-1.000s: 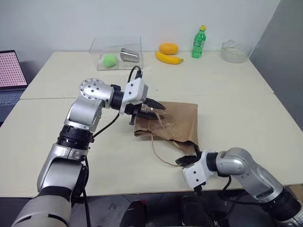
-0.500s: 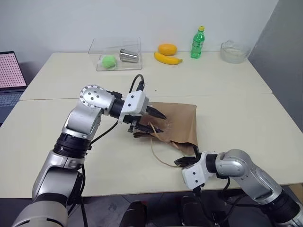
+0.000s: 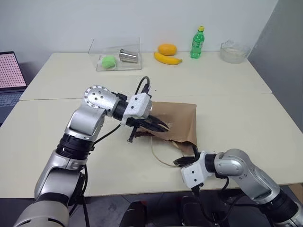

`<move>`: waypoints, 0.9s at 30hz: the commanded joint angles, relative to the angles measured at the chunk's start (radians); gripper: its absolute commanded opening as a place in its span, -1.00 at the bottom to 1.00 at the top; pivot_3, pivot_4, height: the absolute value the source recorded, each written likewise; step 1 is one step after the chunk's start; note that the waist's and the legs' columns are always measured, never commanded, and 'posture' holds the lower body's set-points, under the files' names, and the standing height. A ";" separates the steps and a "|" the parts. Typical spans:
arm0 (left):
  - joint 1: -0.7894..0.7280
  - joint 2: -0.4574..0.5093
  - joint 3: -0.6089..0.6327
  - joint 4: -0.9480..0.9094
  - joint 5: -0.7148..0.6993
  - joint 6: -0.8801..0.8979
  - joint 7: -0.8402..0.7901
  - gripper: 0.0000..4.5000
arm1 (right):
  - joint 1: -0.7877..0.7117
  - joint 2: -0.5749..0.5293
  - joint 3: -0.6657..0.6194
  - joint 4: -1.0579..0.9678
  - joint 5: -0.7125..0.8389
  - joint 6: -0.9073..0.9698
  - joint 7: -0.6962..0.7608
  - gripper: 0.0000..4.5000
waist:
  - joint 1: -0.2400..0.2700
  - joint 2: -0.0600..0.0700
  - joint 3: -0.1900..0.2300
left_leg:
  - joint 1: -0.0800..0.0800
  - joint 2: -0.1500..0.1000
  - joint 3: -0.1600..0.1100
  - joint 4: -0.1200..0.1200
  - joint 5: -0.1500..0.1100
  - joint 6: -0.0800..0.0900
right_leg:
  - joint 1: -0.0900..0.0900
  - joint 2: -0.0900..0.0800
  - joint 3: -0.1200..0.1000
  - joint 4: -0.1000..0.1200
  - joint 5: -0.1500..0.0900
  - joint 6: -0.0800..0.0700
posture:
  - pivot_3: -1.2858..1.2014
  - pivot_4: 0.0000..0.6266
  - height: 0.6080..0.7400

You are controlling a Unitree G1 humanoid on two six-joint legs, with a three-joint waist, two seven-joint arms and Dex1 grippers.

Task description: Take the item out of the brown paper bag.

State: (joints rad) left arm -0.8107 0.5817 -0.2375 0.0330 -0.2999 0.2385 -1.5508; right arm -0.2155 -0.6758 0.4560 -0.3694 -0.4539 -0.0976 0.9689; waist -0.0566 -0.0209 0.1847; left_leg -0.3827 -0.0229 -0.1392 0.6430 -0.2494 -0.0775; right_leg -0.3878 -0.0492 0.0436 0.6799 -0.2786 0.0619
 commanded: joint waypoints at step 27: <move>-0.322 -0.141 0.121 0.360 -0.009 -0.018 0.294 -0.98 | 0.032 -0.053 0.071 -0.044 -0.036 0.070 0.104 -1.00 | 0.006 0.000 0.000 | 0.000 -0.001 0.000 0.000 0.000 0.000 | 0.000 -0.001 0.000 -0.001 0.000 0.001 | 0.03 -0.52 1.00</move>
State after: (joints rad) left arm -1.0729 0.4357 -0.1850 0.4023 -0.2970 0.2502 -1.2904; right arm -0.2170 -0.7057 0.4835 -0.4288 -0.4867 -0.0338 1.0136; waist -0.0509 -0.0212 0.1848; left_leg -0.3833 -0.0241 -0.1397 0.6431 -0.2494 -0.0777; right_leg -0.3879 -0.0499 0.0433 0.6793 -0.2790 0.0626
